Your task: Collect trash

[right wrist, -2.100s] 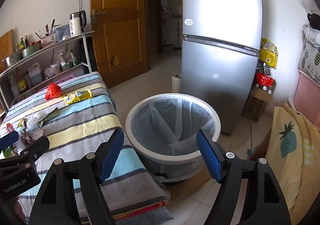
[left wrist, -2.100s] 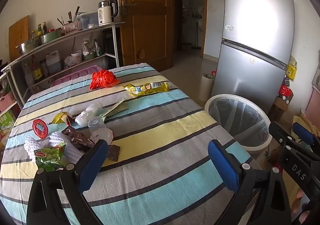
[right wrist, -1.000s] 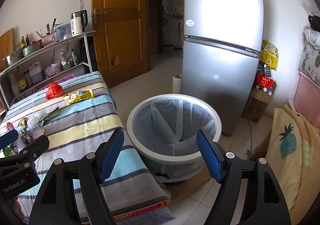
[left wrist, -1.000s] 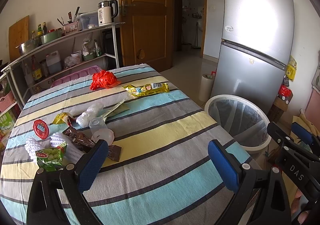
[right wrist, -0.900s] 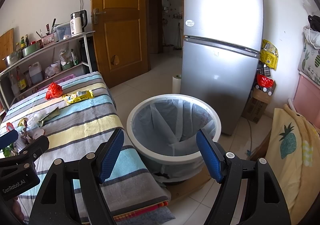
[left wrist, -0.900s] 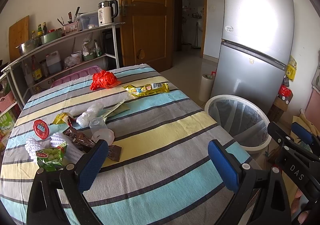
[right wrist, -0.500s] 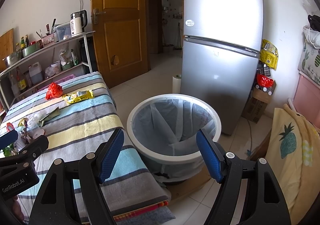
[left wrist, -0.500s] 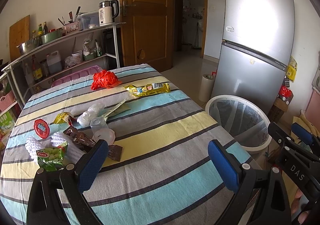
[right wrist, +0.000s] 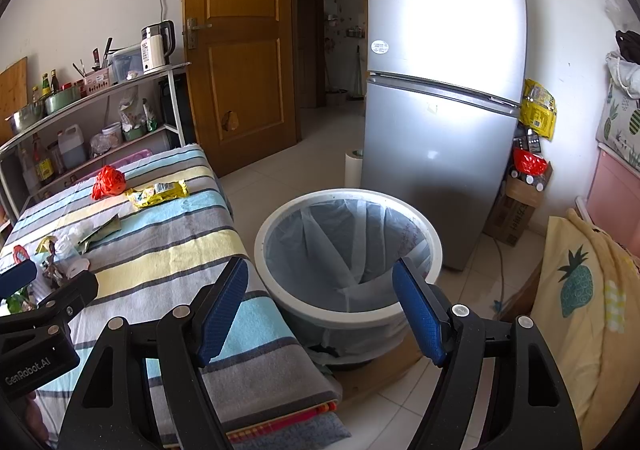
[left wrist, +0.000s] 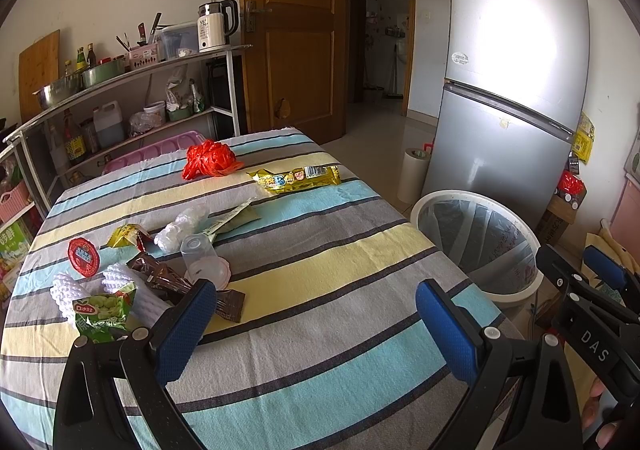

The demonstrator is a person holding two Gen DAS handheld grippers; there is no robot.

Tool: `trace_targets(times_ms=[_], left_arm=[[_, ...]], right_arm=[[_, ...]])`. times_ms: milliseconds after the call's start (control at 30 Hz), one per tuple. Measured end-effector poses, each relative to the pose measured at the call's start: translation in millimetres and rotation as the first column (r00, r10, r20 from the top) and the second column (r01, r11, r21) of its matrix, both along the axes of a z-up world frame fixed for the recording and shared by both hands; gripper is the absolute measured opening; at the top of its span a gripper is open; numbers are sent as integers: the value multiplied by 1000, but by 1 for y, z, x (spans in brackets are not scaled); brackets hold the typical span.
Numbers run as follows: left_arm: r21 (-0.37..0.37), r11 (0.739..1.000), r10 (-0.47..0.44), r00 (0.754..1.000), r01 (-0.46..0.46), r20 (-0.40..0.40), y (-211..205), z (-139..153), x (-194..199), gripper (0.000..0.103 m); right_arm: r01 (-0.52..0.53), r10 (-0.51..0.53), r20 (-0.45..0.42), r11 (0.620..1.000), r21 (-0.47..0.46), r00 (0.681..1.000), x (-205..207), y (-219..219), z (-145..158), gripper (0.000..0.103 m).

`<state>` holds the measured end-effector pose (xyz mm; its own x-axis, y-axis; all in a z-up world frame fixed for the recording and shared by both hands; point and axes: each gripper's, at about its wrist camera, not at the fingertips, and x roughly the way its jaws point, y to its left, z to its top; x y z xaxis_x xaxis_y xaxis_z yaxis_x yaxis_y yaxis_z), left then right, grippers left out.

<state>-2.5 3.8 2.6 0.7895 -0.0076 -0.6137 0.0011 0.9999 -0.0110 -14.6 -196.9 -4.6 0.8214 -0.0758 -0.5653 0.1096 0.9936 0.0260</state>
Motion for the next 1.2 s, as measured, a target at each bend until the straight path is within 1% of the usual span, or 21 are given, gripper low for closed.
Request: trace_targets(times_ms=[1000, 1200], left_arm=[[2, 1000, 3, 1000, -3, 3, 0, 0, 0, 101], [7, 1000, 18, 1000, -18, 13, 9, 3, -6, 101]], right_arm=[[-1, 1, 2, 1000, -1, 1000, -2, 0, 1, 75], [-36, 36, 4, 999, 16, 999, 1, 3, 2, 75]])
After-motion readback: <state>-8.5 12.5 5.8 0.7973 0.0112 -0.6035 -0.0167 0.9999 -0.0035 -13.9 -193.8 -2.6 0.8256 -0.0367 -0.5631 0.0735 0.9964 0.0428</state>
